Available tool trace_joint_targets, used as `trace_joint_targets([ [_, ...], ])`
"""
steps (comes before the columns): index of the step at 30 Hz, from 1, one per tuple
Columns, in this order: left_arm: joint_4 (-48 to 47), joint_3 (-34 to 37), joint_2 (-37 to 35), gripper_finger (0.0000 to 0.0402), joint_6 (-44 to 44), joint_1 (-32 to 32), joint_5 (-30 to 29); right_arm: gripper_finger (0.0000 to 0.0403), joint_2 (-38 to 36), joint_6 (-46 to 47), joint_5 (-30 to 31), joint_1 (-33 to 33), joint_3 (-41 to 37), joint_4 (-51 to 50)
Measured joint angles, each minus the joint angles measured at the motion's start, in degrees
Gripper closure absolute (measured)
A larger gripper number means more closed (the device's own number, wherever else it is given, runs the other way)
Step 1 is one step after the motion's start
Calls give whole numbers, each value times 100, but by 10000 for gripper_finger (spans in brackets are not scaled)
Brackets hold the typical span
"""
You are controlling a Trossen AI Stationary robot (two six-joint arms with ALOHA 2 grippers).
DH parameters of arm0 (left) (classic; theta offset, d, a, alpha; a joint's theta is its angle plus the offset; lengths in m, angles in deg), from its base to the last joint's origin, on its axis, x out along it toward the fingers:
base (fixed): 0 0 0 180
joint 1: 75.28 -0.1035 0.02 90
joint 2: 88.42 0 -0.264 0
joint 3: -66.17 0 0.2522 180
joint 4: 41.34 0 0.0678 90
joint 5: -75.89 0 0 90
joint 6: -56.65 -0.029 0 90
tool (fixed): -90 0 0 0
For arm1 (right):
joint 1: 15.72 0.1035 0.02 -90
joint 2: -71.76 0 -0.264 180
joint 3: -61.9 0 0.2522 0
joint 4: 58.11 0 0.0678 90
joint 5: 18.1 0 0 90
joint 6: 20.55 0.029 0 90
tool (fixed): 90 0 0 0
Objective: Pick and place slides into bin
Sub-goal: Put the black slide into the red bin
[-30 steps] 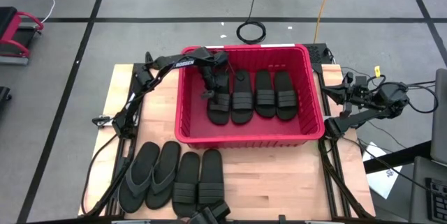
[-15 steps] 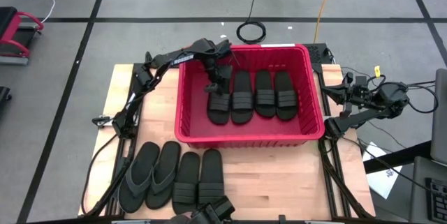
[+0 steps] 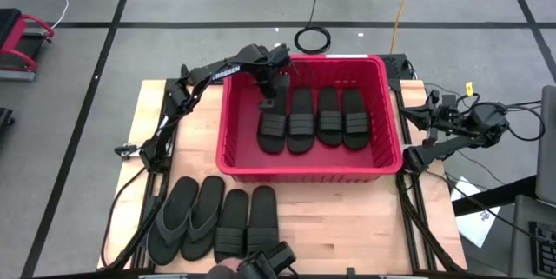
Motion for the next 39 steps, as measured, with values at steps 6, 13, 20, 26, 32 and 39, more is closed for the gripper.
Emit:
trace_joint_targets([
  [6,188,7,0,190,-136,-5,-75,403,0,151,-10,-2,0,0],
  [13,228,9,0,275,-270,56,-78,403,0,161,-15,0,0,-1],
  [20,785,144,-2,392,-693,326,-551,403,0,151,-15,-1,0,-92],
  [26,1346,504,-9,400,-845,477,-1266,403,0,149,-15,-1,0,-87],
  [32,1648,925,-13,401,-680,508,-1605,403,0,149,-15,-2,0,-88],
  [39,1733,1080,-11,401,-592,496,-1384,403,0,115,-15,0,0,-88],
])
